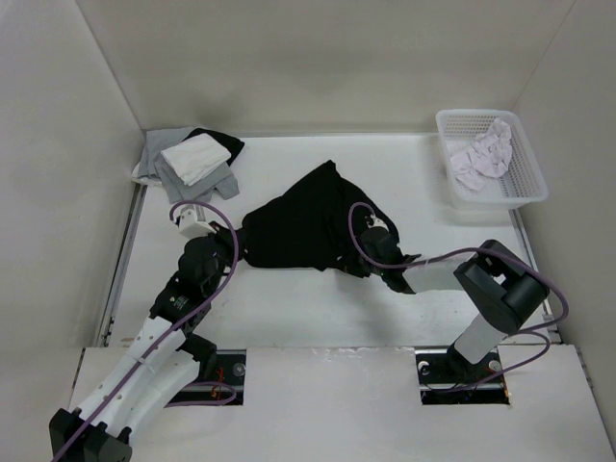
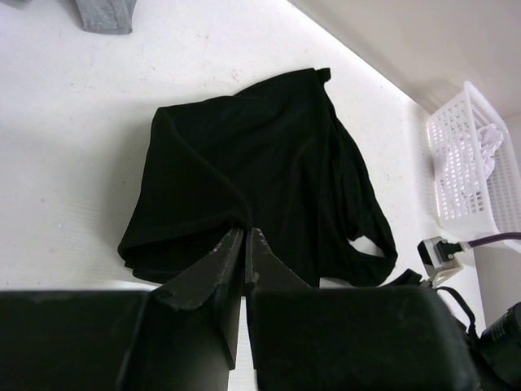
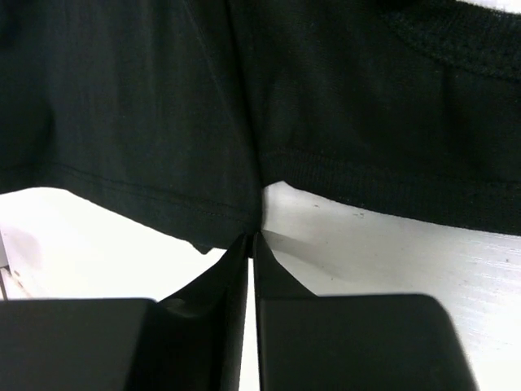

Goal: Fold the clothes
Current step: Flatten the tank top out

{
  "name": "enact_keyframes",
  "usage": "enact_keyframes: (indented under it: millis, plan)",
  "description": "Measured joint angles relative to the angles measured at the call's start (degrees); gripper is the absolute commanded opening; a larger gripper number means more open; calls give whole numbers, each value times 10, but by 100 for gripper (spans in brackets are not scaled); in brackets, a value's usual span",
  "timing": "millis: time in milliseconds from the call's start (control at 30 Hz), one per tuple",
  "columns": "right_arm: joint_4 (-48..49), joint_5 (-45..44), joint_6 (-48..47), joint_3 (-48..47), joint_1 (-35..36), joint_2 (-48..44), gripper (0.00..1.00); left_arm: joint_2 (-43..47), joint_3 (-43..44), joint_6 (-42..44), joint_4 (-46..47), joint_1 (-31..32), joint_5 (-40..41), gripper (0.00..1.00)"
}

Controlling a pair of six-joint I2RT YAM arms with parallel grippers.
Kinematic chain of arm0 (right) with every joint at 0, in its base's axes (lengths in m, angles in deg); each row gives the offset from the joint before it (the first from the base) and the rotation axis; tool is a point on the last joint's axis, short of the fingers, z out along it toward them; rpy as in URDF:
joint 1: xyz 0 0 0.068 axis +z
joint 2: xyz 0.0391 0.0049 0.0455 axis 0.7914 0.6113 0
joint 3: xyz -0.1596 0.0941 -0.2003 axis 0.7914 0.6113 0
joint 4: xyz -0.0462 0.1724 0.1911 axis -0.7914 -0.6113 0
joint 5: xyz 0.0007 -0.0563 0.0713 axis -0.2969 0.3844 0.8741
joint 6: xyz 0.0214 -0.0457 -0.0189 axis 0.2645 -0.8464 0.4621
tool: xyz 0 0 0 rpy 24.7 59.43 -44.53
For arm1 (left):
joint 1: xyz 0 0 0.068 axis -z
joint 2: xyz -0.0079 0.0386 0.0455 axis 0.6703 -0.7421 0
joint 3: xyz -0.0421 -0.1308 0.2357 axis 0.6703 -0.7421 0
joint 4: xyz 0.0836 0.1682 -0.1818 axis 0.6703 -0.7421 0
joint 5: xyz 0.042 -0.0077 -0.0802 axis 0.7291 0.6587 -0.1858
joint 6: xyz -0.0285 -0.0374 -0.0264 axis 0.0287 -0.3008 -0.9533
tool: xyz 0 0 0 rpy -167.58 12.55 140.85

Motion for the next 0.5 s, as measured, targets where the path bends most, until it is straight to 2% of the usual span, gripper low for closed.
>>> enact_keyframes:
  millis: [67, 200, 267, 333, 500]
  plan:
    - [1, 0, 1, 0, 0, 1, 0, 0, 0, 0, 3, -1, 0, 3]
    - [8, -3, 0, 6, 0, -5, 0, 0, 0, 0, 7, -3, 0, 3]
    - [1, -11, -3, 21, 0, -40, 0, 2, 0, 0, 9, -5, 0, 3]
    - [-26, -23, -10, 35, 0, -105, 0, 4, 1, 0, 10, -5, -2, 3]
    - [-159, -98, -56, 17, 22, -366, 0, 9, 33, -3, 5, -5, -2, 2]
